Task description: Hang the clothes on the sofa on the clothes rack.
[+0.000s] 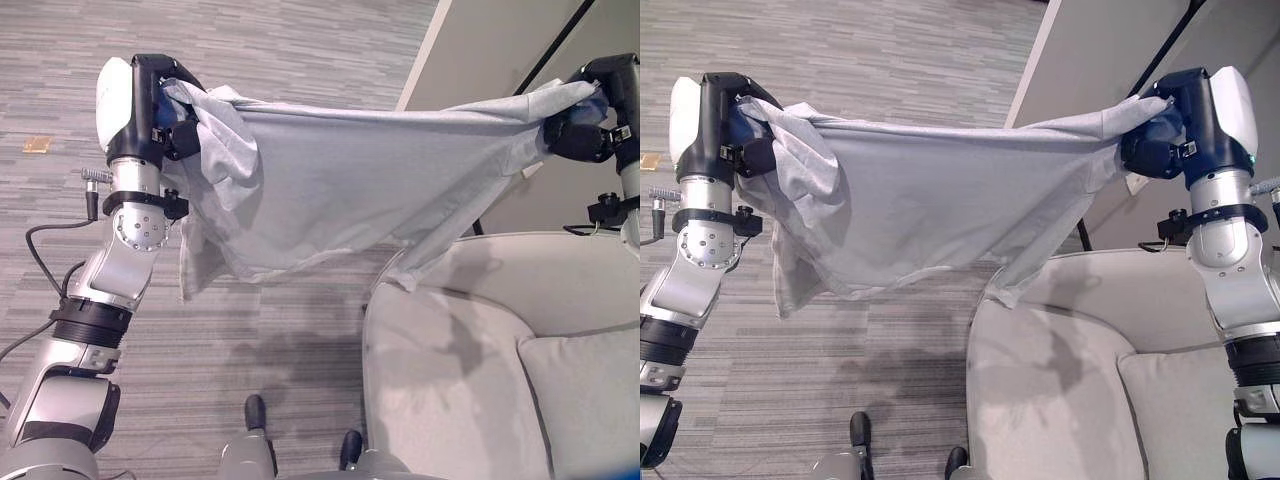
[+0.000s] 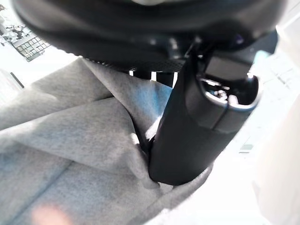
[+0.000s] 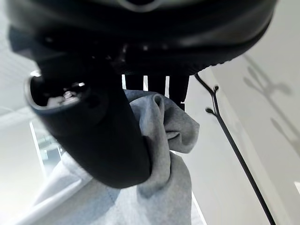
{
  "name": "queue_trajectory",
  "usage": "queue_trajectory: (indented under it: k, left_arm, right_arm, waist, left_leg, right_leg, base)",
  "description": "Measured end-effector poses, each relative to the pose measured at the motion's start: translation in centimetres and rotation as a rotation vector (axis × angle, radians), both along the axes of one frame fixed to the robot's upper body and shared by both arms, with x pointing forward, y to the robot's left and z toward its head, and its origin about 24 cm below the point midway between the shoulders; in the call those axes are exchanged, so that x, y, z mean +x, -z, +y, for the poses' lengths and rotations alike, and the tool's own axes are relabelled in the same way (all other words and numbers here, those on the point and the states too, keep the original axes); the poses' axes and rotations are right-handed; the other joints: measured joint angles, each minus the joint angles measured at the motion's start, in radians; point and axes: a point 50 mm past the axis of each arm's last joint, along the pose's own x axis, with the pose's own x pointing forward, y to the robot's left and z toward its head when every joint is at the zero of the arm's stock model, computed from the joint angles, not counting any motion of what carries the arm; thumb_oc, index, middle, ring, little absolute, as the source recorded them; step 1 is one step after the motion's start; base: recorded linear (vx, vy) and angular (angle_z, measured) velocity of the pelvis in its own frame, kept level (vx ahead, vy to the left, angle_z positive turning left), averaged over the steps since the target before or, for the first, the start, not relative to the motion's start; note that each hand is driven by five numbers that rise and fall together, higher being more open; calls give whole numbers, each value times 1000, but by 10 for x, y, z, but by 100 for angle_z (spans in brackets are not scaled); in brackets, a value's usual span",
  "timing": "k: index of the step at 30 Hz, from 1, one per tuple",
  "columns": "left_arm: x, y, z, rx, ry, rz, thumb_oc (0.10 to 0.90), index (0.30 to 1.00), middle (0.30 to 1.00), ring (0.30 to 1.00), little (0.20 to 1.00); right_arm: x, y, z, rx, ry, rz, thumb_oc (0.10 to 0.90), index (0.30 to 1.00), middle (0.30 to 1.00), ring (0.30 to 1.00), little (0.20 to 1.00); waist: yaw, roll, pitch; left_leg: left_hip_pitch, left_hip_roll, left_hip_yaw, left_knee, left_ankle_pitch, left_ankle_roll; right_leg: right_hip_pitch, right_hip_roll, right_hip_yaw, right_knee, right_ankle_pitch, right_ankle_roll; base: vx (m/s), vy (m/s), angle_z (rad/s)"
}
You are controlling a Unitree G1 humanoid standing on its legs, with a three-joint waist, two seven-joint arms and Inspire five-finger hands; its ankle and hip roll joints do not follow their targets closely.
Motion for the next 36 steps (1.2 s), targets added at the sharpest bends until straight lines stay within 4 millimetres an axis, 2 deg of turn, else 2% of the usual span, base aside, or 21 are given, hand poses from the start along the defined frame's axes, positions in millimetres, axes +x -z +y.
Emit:
queue_trajectory:
  k: [3, 4, 7, 8, 11, 14, 15, 16, 18, 19, 20, 21, 22, 23, 25, 28, 29, 30, 32, 34, 36]
  left_arm:
    - [0, 1, -2, -1, 9, 6, 400, 300, 300, 300, 300]
    - [1, 3, -6, 9, 24, 15, 400, 300, 300, 300, 300]
    - [0, -1, -18, 22, 72, -6, 400, 300, 300, 300, 300]
    - [-2, -5, -18, 16, 73, -29, 400, 300, 300, 300, 300]
    - [-3, -17, -20, 12, 77, -71, 400, 300, 300, 300, 300]
    - [1, -12, -18, -9, 68, -48, 400, 300, 300, 300, 300]
    - [2, -9, -18, -14, 67, -33, 400, 300, 300, 300, 300]
    - [3, -10, -19, -6, 79, -26, 400, 300, 300, 300, 300]
    - [4, -5, -26, -24, 108, -20, 400, 300, 300, 300, 300]
    - [5, -2, -32, -42, 127, -11, 400, 300, 300, 300, 300]
    - [5, -1, -37, -54, 146, -10, 400, 300, 300, 300, 300]
    - [6, 0, -41, -59, 164, -9, 400, 300, 300, 300, 300]
    - [7, 4, -48, -72, 191, 3, 400, 300, 300, 300, 300]
    - [8, 6, -55, -75, 216, 18, 400, 300, 300, 300, 300]
    - [7, 15, -70, -68, 269, 50, 400, 300, 300, 300, 300]
    - [4, 19, -73, -69, 290, 52, 400, 300, 300, 300, 300]
    - [4, 16, -71, -82, 286, 39, 400, 300, 300, 300, 300]
    - [3, 16, -70, -94, 282, 31, 400, 300, 300, 300, 300]
    - [3, 17, -67, -100, 275, 33, 400, 300, 300, 300, 300]
    - [1, 15, -61, -88, 259, 30, 400, 300, 300, 300, 300]
    - [-1, 11, -54, -65, 238, 21, 400, 300, 300, 300, 300]
  right_arm:
    - [-1, -2, -2, 5, 11, -3, 400, 300, 300, 300, 300]
    - [-2, -3, -5, 3, 26, -3, 400, 300, 300, 300, 300]
    - [-15, -4, -17, -38, 70, 7, 400, 300, 300, 300, 300]
    - [-16, -6, -18, -44, 72, 1, 400, 300, 300, 300, 300]
    - [-21, -12, -18, -51, 64, -27, 400, 300, 300, 300, 300]
    - [-21, -14, -18, -59, 62, -29, 400, 300, 300, 300, 300]
    - [-22, -14, -18, -61, 60, -32, 400, 300, 300, 300, 300]
    - [-25, -17, -20, -66, 70, -39, 400, 300, 300, 300, 300]
    - [-36, -19, -30, -60, 98, -63, 400, 300, 300, 300, 300]
    - [-41, -21, -35, -55, 116, -77, 400, 300, 300, 300, 300]
    - [-43, -21, -39, -48, 136, -81, 400, 300, 300, 300, 300]
    - [-43, -19, -42, -41, 154, -68, 400, 300, 300, 300, 300]
    - [-44, -12, -47, -36, 179, -35, 400, 300, 300, 300, 300]
    - [-49, -7, -52, -36, 200, -12, 400, 300, 300, 300, 300]
    - [-64, 1, -67, -33, 252, 18, 400, 300, 300, 300, 300]
    - [-70, -14, -71, -23, 268, -47, 400, 300, 300, 300, 300]
    - [-67, -20, -68, -23, 257, -69, 400, 300, 300, 300, 300]
    - [-66, -27, -66, -20, 244, -96, 400, 300, 300, 300, 300]
    - [-64, -28, -65, -16, 238, -102, 400, 300, 300, 300, 300]
    - [-60, -24, -61, -21, 227, -77, 400, 300, 300, 300, 300]
    - [-54, -18, -56, -27, 209, -45, 400, 300, 300, 300, 300]
  waist:
    - [-17, 40, 18]
    - [-41, 67, 22]
    - [-95, 88, 13]
    - [-91, 92, 13]
    - [-135, 114, 25]
    - [-163, 128, 44]
    - [-169, 130, 46]
    - [-195, 113, 47]
    - [-215, 91, 41]
    - [-234, 112, 35]
    - [-242, 141, 36]
    - [-241, 145, 39]
    - [-242, 147, 40]
    - [-274, 146, 40]
    - [-329, 142, 39]
    - [-308, 146, 34]
    - [-290, 138, 38]
    - [-255, 126, 39]
    - [-212, 108, 41]
    - [-186, 74, 34]
    - [-165, 53, 30]
  left_leg:
    - [46, -11, 27, -19, -12, 28]
    - [85, -28, 37, -38, -27, 53]
    - [154, -90, 14, -79, -50, 98]
    - [167, -99, 16, -95, -61, 110]
    - [186, -96, -3, -114, -55, 112]
    - [233, -72, 3, -109, -110, 126]
    - [250, -59, 6, -110, -135, 116]
    - [283, -69, -5, -122, -145, 88]
    - [337, -80, -44, -141, -173, 40]
    - [342, -60, -61, -141, -193, 22]
    - [345, -38, -63, -139, -204, 4]
    - [353, -25, -51, -136, -203, -20]
    - [350, -25, -40, -108, -196, -52]
    - [337, -12, -18, -84, -178, -59]
    - [362, 10, -66, -25, -151, -117]
    - [325, 30, -91, 175, -118, -218]
    - [262, 40, -90, 354, -113, -228]
    - [171, 56, -90, 534, -73, -231]
    - [113, 86, 2, 606, -94, -200]
    - [54, 77, 41, 469, -123, -155]
    - [19, 67, 25, 215, -94, -104]
  right_leg:
    - [-24, -24, 9, 140, -30, -2]
    - [-75, -63, 9, 323, -77, 1]
    - [-199, -149, 66, 639, -91, 1]
    - [-239, -155, 79, 684, -108, -10]
    - [-319, -111, 61, 550, -134, -6]
    - [-421, -8, 80, 410, -106, 23]
    - [-443, 31, 72, 301, -43, 44]
    - [-448, 41, 52, 175, 20, 52]
    - [-417, 33, 34, 61, 108, 70]
    - [-407, 39, 12, 72, 167, 91]
    - [-412, 47, -33, 114, 170, 92]
    - [-415, 48, -53, 147, 175, 85]
    - [-411, 50, -82, 203, 145, 27]
    - [-400, 46, -94, 269, 83, -34]
    - [-331, 43, -117, 323, -7, -102]
    - [-232, 61, -124, 282, -29, -140]
    - [-208, 57, -106, 264, -27, -154]
    - [-187, 67, -65, 252, -42, -185]
    - [-150, 75, -25, 232, -32, -203]
    - [-115, 78, 21, 191, -31, -204]
    - [-92, 94, 63, 169, -31, -202]
  base:
    - [475, 576, 5]
    - [455, 566, 33]
    - [263, 197, 33]
    - [491, 186, 10]
    - [322, 57, 3]
    - [545, 51, -7]
    - [576, 31, 4]
    - [539, 23, 16]
    - [541, 1, 50]
    - [555, -39, 65]
    - [389, -41, 41]
    - [674, -112, 26]
    - [785, -139, 43]
    - [961, -194, 106]
    - [592, -146, 134]
    - [431, -201, 12]
    - [524, -257, -52]
    - [549, -184, -77]
    - [341, -34, -82]
    - [298, 53, -82]
    - [363, 61, -80]
